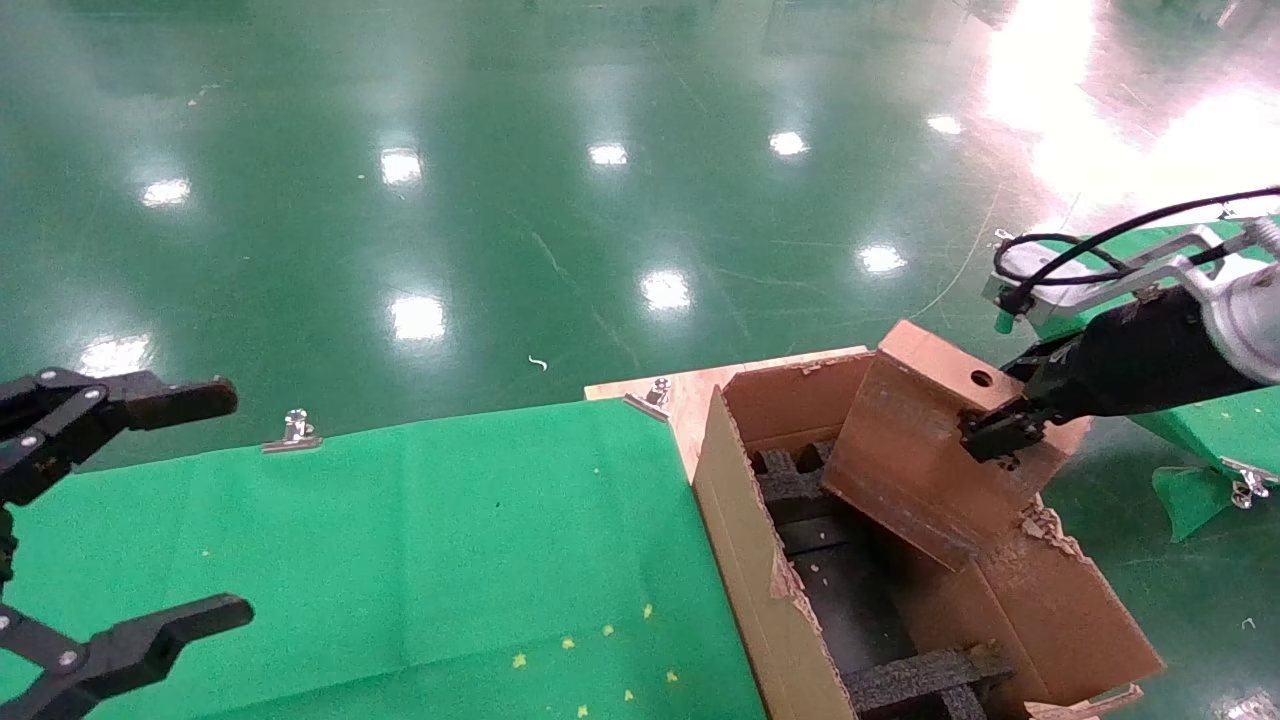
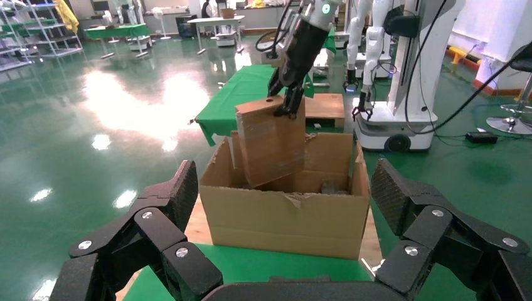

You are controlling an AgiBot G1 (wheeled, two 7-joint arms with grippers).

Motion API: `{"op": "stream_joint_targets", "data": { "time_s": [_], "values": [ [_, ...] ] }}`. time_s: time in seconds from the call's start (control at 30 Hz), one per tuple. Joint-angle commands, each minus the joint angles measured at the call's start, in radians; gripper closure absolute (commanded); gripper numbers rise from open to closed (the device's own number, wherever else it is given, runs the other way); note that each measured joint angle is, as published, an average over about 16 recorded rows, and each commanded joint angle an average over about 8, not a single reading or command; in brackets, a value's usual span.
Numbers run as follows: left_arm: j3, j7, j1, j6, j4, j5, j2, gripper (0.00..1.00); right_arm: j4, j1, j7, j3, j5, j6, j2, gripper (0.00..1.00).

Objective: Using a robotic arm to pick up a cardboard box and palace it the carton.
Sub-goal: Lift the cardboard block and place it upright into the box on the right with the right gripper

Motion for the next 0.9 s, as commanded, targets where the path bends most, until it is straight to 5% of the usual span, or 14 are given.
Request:
{"op": "stream_joint_targets", "data": {
  "time_s": [0.03, 0.37, 0.73, 0.9],
  "values": [
    [0.000, 0.000, 0.000, 0.000, 0.000, 0.000, 0.000, 0.00, 0.028, -0.020, 0.103, -0.006, -0.017, 0.036, 0.012, 1.00],
    [0.000, 0.000, 0.000, 0.000, 0.000, 0.000, 0.000, 0.00, 0.152, -0.071, 0.506, -0.036, -0.140, 0.105, 0.056, 1.00],
    [0.000, 0.000, 0.000, 0.000, 0.000, 0.000, 0.000, 0.00, 0.161, -0.087, 0.583, -0.044, -0.166, 0.121, 0.060, 1.00],
    [0.000, 0.000, 0.000, 0.000, 0.000, 0.000, 0.000, 0.00, 0.169, -0.116, 0.698, -0.056, -0.193, 0.145, 0.052, 1.00]
  ]
}}
